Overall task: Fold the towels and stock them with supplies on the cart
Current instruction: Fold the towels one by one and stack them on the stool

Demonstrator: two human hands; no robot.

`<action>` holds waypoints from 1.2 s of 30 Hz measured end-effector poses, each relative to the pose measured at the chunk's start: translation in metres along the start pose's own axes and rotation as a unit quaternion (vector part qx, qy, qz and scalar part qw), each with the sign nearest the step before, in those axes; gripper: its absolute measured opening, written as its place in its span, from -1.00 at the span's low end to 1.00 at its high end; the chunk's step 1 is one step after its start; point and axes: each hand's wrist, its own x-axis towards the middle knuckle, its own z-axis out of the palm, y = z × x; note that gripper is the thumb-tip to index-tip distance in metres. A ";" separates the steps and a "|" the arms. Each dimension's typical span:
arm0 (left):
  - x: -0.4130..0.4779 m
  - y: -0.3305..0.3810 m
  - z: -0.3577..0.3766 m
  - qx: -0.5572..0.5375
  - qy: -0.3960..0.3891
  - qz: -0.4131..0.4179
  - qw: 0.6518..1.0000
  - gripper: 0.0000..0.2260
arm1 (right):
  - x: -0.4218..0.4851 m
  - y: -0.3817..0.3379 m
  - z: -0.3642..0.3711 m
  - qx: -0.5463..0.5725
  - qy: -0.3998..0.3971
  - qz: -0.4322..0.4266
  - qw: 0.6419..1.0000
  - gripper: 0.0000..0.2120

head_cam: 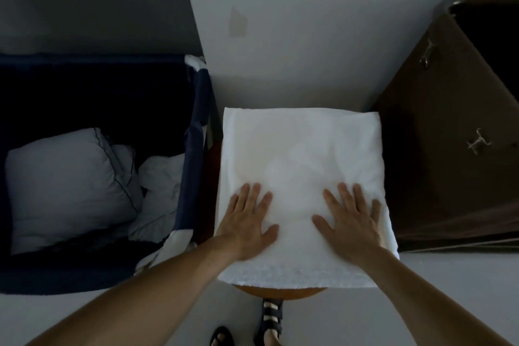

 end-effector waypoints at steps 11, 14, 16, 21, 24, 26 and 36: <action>-0.016 -0.152 -0.091 0.007 0.157 -0.147 0.977 -0.32 | 0.061 -0.160 -0.093 0.020 0.041 -0.166 0.985 -0.13; -0.037 -0.226 -0.091 -0.017 0.155 -0.193 0.969 -0.31 | 0.077 -0.229 -0.101 0.035 0.035 -0.224 0.973 -0.17; -0.048 -0.277 -0.086 -0.029 0.145 -0.221 0.964 -0.30 | 0.090 -0.276 -0.104 0.033 0.038 -0.251 0.967 -0.17; -0.053 -0.396 -0.058 -0.066 0.106 -0.233 0.964 -0.27 | 0.129 -0.392 -0.084 0.015 0.014 -0.264 0.964 -0.15; -0.039 -0.454 -0.033 -0.074 0.087 -0.217 0.969 -0.27 | 0.160 -0.450 -0.049 0.021 -0.051 -0.257 0.965 -0.12; -0.023 -0.485 -0.012 -0.064 0.074 -0.203 0.974 -0.28 | 0.185 -0.480 -0.015 0.041 -0.106 -0.232 0.966 -0.09; 0.082 -0.566 0.155 -0.096 0.015 -0.162 0.982 -0.16 | 0.314 -0.536 0.205 0.055 -0.249 -0.130 0.958 -0.02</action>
